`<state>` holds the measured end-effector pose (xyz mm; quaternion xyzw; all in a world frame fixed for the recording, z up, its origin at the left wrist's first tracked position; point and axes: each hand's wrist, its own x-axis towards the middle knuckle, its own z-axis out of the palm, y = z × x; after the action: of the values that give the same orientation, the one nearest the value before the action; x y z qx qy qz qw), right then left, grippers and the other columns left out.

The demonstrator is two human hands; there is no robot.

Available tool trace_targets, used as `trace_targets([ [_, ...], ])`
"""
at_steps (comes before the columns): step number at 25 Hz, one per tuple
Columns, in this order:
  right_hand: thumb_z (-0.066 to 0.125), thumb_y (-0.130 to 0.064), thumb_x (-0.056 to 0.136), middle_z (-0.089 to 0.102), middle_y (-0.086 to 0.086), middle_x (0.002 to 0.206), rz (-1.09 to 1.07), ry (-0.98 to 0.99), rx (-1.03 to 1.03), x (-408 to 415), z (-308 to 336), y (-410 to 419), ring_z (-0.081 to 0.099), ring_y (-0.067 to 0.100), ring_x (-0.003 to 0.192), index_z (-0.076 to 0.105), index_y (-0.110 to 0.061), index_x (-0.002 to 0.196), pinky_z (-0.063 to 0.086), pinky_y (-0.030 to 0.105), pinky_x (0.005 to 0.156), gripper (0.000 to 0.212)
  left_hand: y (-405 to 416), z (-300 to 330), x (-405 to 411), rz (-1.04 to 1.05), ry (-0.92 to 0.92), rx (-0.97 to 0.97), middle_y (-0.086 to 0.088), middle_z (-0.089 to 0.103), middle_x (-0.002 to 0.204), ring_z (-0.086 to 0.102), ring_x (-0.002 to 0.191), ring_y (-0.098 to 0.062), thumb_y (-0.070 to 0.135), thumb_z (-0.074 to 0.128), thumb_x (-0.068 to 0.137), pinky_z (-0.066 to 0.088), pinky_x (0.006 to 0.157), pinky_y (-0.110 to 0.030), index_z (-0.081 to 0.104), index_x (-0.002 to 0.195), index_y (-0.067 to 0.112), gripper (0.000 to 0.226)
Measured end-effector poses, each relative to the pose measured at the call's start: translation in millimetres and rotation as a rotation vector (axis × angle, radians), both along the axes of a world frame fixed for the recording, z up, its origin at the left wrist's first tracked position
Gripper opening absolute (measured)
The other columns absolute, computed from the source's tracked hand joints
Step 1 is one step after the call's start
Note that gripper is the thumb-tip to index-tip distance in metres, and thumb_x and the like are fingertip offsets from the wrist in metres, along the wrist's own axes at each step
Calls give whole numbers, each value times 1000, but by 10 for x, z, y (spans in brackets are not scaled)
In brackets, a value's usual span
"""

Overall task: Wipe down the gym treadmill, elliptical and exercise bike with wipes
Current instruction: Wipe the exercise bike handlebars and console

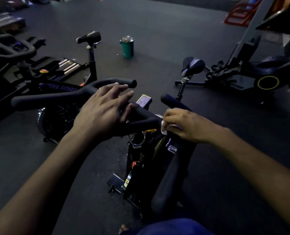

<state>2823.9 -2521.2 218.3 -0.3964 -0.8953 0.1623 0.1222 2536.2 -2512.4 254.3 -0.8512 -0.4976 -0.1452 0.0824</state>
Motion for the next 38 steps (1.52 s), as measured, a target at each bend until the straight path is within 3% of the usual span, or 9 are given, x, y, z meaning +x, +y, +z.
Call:
trace_targets([
  [5,66,-19,93,52,-20,100,234,-122,-186,434,43,38,52,-7,99,71,-32,95,39,12,90,14,-143,42,146,243,-53,-24,10,36,160,30,146,-13,57,30,102,35,110,-29,42,153,35,57],
  [8,62,-25,95,53,-11,100,216,-23,-89,244,-100,157,56,4,95,71,-28,97,46,25,88,9,-244,67,306,403,-111,-62,17,23,165,23,149,-7,55,37,102,31,108,-25,25,159,39,60],
  [12,62,-25,96,53,-4,99,226,85,-3,71,-191,272,57,15,93,70,-24,97,51,36,83,9,-271,32,406,585,-153,-55,15,19,167,27,150,-11,57,34,104,28,118,-35,20,160,37,61],
  [16,70,-26,92,58,-14,94,455,8,-233,426,-31,510,59,1,89,74,-34,95,47,22,81,10,-342,-61,516,745,-122,-17,3,22,168,27,152,-18,66,19,99,20,124,-46,13,162,30,72],
  [21,69,-8,89,59,-8,91,360,377,-55,-28,29,1032,57,-1,80,77,-20,99,43,12,74,17,-425,-61,656,851,-83,-18,1,20,169,23,154,-18,66,11,95,18,123,-52,5,163,25,79],
  [25,66,-14,90,60,2,101,393,279,-55,-467,-160,1176,61,22,93,69,-14,99,52,43,85,9,-420,-63,681,873,-91,-31,4,17,169,24,153,-17,66,12,95,18,123,-50,6,163,26,79],
  [26,65,-12,89,59,1,101,397,272,-59,-446,-189,1187,61,22,94,69,-15,99,51,44,85,11,-421,-69,681,881,-86,-33,4,17,169,25,153,-17,66,12,95,18,123,-50,6,162,26,78],
  [31,67,-11,89,65,-3,95,528,198,-121,-81,-174,1102,57,9,85,72,-16,101,43,21,76,14,-408,-91,688,894,-73,-20,5,18,169,29,152,-19,67,11,95,19,122,-51,5,163,24,80],
  [38,63,-16,92,62,14,105,170,367,-28,-880,-332,1342,58,33,105,67,-5,100,44,38,90,14,-409,-84,686,895,-79,-30,4,18,169,38,147,-25,66,11,96,20,121,-51,5,162,26,78],
])
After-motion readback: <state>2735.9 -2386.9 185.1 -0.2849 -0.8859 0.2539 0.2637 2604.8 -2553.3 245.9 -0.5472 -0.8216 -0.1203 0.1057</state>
